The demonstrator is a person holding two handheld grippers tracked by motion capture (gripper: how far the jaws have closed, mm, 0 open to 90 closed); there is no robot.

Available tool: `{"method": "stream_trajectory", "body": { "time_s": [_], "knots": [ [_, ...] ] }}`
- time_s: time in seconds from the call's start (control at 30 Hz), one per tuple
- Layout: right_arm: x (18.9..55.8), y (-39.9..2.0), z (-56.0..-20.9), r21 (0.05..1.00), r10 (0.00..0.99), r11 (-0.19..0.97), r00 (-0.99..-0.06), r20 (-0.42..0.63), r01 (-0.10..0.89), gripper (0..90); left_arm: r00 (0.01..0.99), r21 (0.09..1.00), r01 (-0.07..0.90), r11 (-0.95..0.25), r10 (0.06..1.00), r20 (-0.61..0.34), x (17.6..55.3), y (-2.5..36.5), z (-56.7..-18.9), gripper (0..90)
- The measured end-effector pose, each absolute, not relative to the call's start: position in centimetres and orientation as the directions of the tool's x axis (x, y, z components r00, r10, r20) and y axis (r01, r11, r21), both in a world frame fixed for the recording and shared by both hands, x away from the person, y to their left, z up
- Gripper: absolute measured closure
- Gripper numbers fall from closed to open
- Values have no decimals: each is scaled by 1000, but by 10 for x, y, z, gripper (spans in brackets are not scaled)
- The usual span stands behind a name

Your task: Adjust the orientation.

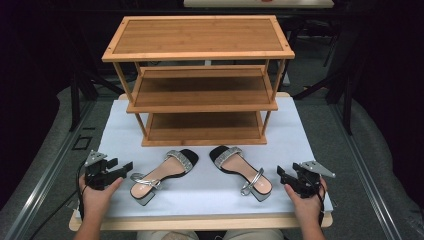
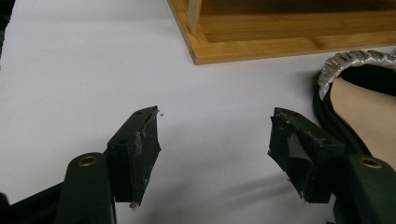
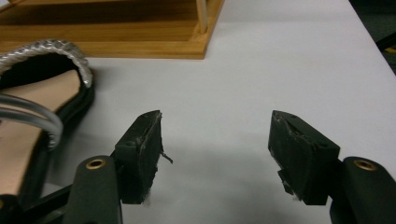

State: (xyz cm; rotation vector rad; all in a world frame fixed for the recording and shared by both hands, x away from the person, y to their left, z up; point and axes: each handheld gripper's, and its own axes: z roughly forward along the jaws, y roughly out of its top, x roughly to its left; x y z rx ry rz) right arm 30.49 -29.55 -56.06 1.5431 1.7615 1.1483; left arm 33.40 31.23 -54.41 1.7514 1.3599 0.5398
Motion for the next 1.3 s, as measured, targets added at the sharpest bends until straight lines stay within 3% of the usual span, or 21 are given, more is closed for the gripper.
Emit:
{"method": "stream_trajectory", "body": {
  "time_s": [0.4,0.77,1.07,1.3],
  "knots": [
    [298,-294,-553,869,970,-38,-191,151,494,337,339,816,572,-81,929,-146,320,309,-540,313],
    [298,-281,-552,822,963,20,-232,137,569,350,363,799,596,-82,915,-177,325,309,-535,319],
    [289,-283,-548,860,968,2,-216,126,510,364,394,790,609,-74,892,-220,329,298,-503,333],
    [286,-285,-545,863,966,-30,-207,154,504,362,492,724,631,-277,865,-97,340,274,-473,329]
  ]
}}
